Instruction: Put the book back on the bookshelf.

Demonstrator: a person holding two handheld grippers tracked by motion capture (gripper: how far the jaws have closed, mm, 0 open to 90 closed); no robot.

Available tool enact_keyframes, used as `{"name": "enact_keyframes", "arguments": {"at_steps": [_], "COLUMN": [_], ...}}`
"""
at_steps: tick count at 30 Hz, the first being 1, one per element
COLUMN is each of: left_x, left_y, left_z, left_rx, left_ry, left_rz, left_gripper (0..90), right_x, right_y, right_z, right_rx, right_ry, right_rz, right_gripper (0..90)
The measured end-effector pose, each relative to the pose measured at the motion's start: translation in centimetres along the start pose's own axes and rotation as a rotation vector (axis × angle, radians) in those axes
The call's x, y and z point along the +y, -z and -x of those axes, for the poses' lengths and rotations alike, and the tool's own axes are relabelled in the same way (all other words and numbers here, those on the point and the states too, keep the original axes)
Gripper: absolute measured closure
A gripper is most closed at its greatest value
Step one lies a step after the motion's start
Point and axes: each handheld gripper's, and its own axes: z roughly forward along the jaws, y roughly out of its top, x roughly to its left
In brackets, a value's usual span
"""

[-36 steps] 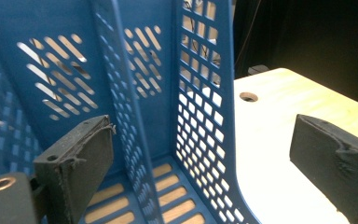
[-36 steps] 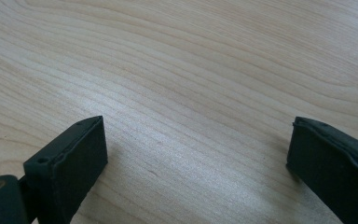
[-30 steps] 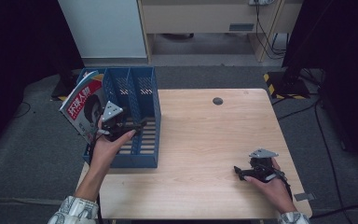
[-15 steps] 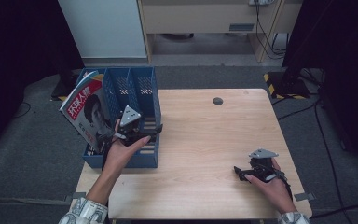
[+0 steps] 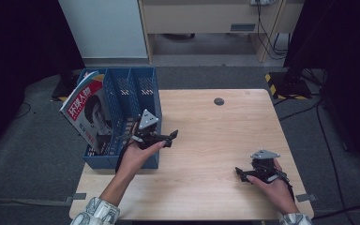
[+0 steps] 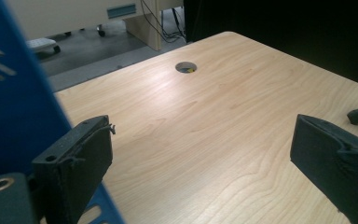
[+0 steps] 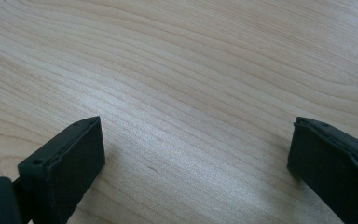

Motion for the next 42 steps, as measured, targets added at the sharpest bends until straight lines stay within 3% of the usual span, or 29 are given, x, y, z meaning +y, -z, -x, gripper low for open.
{"name": "enact_keyframes", "arguments": {"at_steps": [11,23,33,37,42], "left_x": [-0.2,-2.0,-5.0,-6.1,-6.8], "left_y": [-2.7,-6.2,-9.1,-10.1,-10.8], "left_z": [3.1,6.8,8.7,9.1,9.1], "left_rx": [-0.052,-0.106,-0.137,-0.132,-0.119], "left_ry": [-0.030,-0.069,-0.077,-0.086,-0.076], "left_rz": [-0.040,-0.127,-0.225,-0.268,-0.285], "left_gripper": [5.1,5.1,5.5,5.5,5.9], "right_x": [-0.2,-0.4,-0.5,-0.5,-0.5], "right_y": [0.2,0.4,0.4,0.4,0.4], "right_z": [0.6,1.2,1.3,1.3,1.3], "right_rx": [0.000,-0.008,-0.011,-0.011,-0.011], "right_ry": [-0.009,-0.014,-0.015,-0.014,-0.015], "right_rz": [-0.002,0.000,0.004,0.004,0.004], "right_gripper": [3.8,3.8,3.8,3.8,3.8]}}
